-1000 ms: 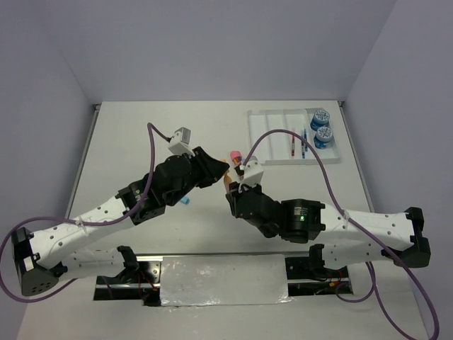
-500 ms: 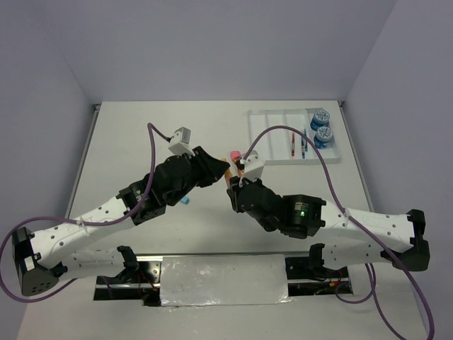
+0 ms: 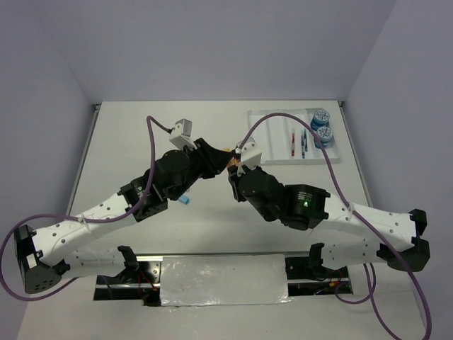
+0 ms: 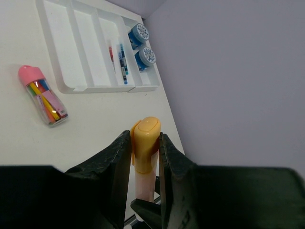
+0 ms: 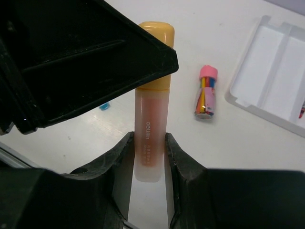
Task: Sort the stationery into containers
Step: Close the pen cap on the pen.
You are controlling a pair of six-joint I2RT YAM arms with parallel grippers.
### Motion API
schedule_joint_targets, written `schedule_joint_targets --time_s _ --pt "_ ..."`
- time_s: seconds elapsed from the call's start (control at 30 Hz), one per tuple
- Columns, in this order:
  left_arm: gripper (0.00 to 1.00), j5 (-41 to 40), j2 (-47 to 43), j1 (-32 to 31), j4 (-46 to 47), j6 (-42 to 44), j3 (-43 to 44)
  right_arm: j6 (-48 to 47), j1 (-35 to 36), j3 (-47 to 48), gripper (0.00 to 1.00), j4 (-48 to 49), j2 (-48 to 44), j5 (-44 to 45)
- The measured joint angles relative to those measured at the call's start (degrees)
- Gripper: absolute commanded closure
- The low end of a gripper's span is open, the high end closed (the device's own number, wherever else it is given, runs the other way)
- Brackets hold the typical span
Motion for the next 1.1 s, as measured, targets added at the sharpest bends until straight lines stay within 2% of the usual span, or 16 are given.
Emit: schedule_joint_targets --time_s 0.03,0.07,0.1,0.2,0.27,0.33,0.4,0.57,0.77,0.93,1.0,1.1 --pt "0.94 0.09 0.22 0.04 0.52 0.5 0.37 -0.94 -0.09 0.24 1.0 0.09 0.0 0.42" --pt "0.94 0.37 0.39 0.07 1.09 1.09 0.57 -1.7 -0.11 0.24 1.0 0.31 -0.09 0.83" --pt "0.86 0.5 0.48 0.09 1.62 1.6 0.59 -2.75 -0.11 0.09 1.0 0.74 -0.15 1.22" --pt "0.75 0.76 0.48 0.09 2.16 3.37 0.59 -4.72 -0.17 -2.67 1.0 4.52 -1.27 1.84" --pt "0.73 1.25 0.48 -0.07 2.01 4.57 0.59 -5.51 -0.17 -5.14 1.0 7.1 -2.56 1.79" --pt "0.76 1.88 0.44 -0.2 2.05 6.14 0.59 -5.99 -0.17 -7.56 1.0 9.9 -4.17 1.49" --pt "0.73 2.64 0.39 -0.33 2.51 7.74 0.59 -5.99 -0.17 -8.59 1.0 10.95 -5.27 1.18" --pt "0.52 4.33 -0.87 -0.52 3.63 12.04 1.03 -6.03 -0.07 -8.83 1.0 12.98 -6.4 0.48" --pt "0.36 9.05 -2.64 -1.75 4.83 15.54 0.02 -6.21 -0.07 -8.83 1.0 17.38 -8.02 -2.21" --pt "0.4 10.97 -6.08 -1.86 8.81 17.44 -3.54 -6.62 0.02 -8.85 1.0 18.47 -10.23 -4.92" --pt "0.46 11.45 -7.61 -1.88 10.19 17.81 -5.09 -6.67 0.02 -8.87 1.0 19.08 -11.02 -5.6" --pt "0.46 12.31 -9.29 -2.08 12.22 19.08 -6.56 -6.91 0.04 -8.92 1.0 20.02 -11.72 -7.04"
